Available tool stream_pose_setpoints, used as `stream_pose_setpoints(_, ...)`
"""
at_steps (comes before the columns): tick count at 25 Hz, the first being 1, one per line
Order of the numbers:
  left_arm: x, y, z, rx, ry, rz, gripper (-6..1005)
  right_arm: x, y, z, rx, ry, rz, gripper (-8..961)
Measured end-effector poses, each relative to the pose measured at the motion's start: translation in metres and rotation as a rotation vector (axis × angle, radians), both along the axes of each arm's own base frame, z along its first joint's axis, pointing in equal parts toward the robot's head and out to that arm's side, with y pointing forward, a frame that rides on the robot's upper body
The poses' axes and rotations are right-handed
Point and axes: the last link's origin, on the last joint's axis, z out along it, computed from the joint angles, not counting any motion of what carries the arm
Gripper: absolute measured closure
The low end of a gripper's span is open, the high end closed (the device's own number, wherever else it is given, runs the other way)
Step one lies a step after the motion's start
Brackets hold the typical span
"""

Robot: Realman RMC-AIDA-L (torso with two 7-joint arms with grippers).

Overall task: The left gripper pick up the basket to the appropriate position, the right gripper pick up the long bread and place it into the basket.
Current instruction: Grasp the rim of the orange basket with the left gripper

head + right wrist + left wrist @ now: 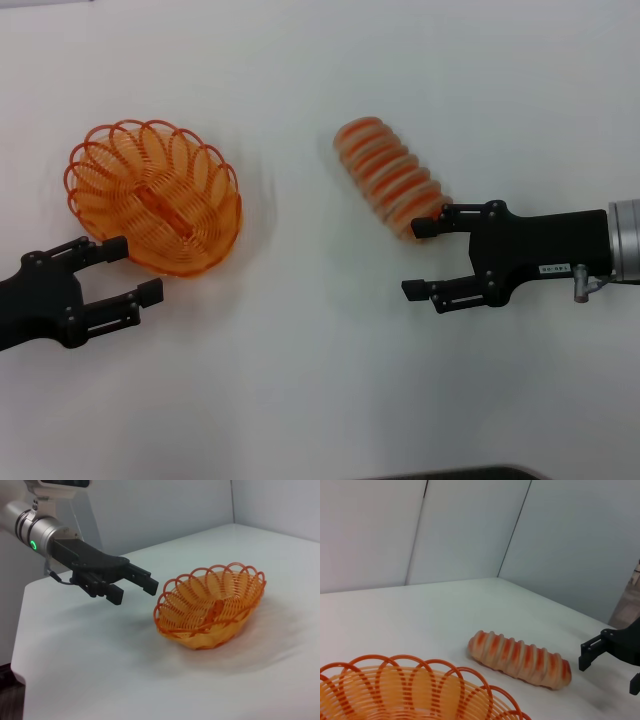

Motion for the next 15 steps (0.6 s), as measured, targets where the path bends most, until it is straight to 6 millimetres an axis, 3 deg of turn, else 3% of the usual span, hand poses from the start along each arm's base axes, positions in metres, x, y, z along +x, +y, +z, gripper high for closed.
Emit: stream_pose_setpoints(15,0.0004,0.0011,0.0013,0.01,-0.004,0.0,206,-0.0025,0.0011,-0.0019,0.004,0.005,0.007,88)
